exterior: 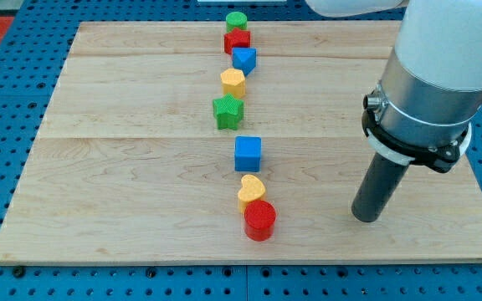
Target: Move your arm diagonally top right to the blue triangle
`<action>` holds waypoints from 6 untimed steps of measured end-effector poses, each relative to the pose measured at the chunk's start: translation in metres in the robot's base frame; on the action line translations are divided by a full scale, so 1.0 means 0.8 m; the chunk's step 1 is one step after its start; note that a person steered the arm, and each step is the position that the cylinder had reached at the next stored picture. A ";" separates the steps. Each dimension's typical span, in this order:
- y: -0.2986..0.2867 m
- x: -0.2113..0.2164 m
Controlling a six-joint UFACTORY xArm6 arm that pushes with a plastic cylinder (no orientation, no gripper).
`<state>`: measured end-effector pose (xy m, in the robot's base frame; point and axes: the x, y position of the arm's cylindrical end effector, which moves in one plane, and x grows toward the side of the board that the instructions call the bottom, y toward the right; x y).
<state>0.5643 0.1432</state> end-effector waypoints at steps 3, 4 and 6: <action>0.000 -0.119; -0.007 -0.253; -0.012 -0.463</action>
